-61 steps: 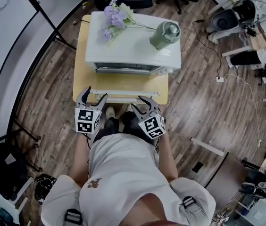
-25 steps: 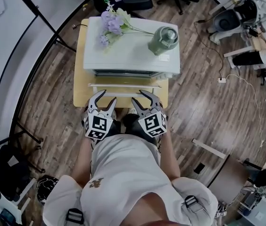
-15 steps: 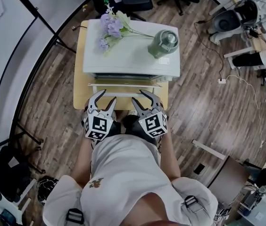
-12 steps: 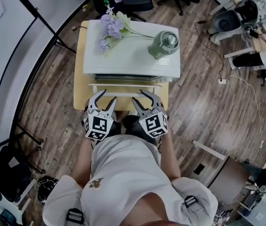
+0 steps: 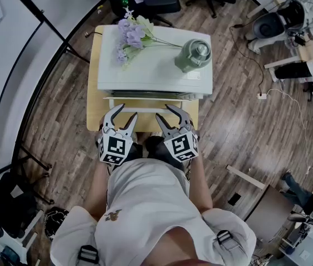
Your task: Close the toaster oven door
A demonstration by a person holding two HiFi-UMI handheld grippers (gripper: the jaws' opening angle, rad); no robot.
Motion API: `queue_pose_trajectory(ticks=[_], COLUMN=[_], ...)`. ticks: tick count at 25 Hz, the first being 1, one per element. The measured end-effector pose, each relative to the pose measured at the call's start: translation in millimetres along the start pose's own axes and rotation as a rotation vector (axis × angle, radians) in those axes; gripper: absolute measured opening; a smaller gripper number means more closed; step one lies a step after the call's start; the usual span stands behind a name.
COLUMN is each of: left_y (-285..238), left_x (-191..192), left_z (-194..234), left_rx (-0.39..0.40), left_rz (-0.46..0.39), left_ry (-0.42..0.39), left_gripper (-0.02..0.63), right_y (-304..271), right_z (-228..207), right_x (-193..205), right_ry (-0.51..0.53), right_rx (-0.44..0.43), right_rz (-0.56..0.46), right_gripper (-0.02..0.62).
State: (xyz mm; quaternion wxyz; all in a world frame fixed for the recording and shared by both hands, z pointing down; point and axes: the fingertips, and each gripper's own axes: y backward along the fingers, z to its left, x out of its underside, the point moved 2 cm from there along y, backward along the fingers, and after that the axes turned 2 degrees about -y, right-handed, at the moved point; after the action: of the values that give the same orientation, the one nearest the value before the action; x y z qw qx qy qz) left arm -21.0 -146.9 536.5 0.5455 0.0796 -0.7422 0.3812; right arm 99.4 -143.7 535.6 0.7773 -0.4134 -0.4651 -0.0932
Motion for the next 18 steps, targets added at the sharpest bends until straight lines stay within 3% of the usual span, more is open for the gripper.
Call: queue_pose_trajectory(ticks=[18], left_y=[-11], left_x=[-12], left_z=[14], left_rx=[-0.005], left_rz=[-0.017], left_ry=[0.011], left_gripper=[0.201], right_y=[-9], right_z=[-16], right_x=[-11], right_ry=[0.006], right_rx=[0.006], right_rz=[-0.013], right_gripper=[0.172])
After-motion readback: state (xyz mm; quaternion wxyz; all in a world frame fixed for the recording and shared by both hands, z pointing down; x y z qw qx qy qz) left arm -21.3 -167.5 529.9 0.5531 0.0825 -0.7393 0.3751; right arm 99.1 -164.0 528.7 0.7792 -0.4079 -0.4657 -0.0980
